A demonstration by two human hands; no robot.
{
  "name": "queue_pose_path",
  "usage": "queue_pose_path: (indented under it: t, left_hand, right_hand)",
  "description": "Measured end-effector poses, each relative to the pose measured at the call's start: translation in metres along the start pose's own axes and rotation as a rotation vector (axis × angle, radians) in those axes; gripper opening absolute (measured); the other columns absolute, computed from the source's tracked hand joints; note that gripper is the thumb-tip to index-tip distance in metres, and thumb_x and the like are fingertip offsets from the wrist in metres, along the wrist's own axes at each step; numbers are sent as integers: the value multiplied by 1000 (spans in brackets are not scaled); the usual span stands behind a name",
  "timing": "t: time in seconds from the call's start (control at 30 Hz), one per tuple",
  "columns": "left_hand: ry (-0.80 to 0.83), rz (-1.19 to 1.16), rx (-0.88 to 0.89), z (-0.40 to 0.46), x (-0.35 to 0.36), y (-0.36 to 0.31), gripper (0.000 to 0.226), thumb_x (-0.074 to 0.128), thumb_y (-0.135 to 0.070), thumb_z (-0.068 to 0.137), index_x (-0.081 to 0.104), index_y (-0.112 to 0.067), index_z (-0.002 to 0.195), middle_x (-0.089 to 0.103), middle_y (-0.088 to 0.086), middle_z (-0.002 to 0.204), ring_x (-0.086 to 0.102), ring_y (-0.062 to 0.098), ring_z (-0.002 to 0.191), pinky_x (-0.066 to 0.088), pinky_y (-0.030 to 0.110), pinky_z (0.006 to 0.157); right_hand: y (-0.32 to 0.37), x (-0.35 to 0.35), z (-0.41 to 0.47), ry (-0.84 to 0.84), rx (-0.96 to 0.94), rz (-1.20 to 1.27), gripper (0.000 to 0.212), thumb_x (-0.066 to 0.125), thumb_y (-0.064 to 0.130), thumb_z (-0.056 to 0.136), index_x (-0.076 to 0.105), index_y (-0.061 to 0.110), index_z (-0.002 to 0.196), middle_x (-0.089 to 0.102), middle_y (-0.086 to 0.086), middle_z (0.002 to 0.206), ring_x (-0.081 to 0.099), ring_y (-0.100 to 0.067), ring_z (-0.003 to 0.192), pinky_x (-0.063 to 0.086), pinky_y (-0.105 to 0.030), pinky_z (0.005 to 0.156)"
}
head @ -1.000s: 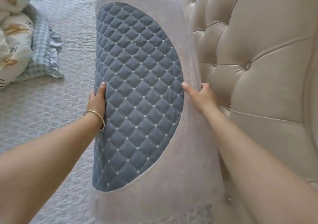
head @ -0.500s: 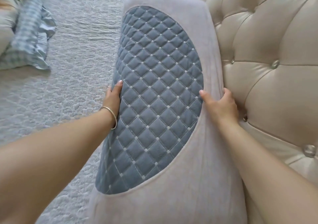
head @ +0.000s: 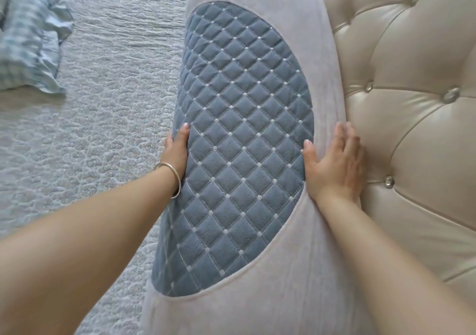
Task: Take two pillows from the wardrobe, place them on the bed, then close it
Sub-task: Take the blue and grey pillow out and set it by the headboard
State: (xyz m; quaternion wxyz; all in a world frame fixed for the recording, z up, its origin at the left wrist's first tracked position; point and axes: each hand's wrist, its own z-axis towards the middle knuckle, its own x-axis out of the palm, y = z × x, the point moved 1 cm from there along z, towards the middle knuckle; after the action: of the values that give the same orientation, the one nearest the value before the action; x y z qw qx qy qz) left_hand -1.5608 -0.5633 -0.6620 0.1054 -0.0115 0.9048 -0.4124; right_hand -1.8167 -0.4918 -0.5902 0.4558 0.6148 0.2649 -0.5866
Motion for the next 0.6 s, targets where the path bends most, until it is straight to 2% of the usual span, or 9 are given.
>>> queue_pose_path:
  t: [0.07, 0.13, 0.23, 0.33, 0.43, 0.53, 0.6]
  left_hand:
    - [-4, 77, -5, -5, -1, -3, 108, 29, -87, 53, 25, -31, 145, 35, 9, 149, 32, 36, 135, 22, 59, 110]
    - [0, 162, 5, -12, -5, -6, 100, 29, -82, 62, 25, -28, 146, 33, 11, 149, 32, 37, 135, 22, 57, 111]
    - [122, 262, 33, -30, -20, -9, 94, 45, -76, 68, 32, -21, 143, 41, 9, 143, 41, 33, 131, 33, 53, 107]
    - [239, 315, 32, -60, -45, -15, 64, 57, -41, 86, 39, -10, 139, 48, 8, 138, 47, 26, 125, 38, 44, 104]
    - [327, 298, -50, -97, -68, -25, 34, 56, -30, 89, 57, -12, 118, 61, 5, 117, 57, 20, 102, 43, 32, 75]
    - [316, 278, -39, -137, -91, -41, 29, 56, -23, 91, 58, -11, 117, 63, 3, 84, 54, 11, 65, 41, 22, 58]
    - [241, 292, 18, -162, -110, -56, 25, 57, -23, 91, 64, -9, 111, 58, 1, 70, 45, 9, 53, 38, 19, 49]
  right_hand:
    - [0, 0, 1, 16, -31, -30, 85, 20, 58, 81, 34, -1, 141, 37, -21, 146, 36, -39, 130, 22, -43, 110]
    - [3, -1, 2, 29, -37, -56, 85, 17, 57, 81, 34, -1, 141, 39, -22, 145, 36, -40, 130, 21, -43, 110]
    - [11, -9, -13, 103, 18, -66, 65, 29, 45, 92, 33, 7, 144, 34, -22, 148, 30, -39, 133, 18, -42, 111]
    - [20, -20, -53, 168, 86, -54, 53, 46, 28, 95, 34, 14, 145, 28, -20, 152, 26, -37, 136, 19, -42, 111]
    - [37, -39, -89, 295, 130, -57, 53, 48, 25, 92, 37, 19, 143, 31, -14, 151, 24, -31, 137, 23, -41, 109]
    - [68, -67, -120, 378, 123, -10, 52, 47, 23, 90, 39, 19, 141, 37, -7, 146, 25, -24, 136, 26, -37, 107]
    - [95, -91, -142, 353, 105, 33, 50, 47, 23, 90, 39, 18, 139, 42, -5, 143, 30, -22, 133, 30, -35, 104]
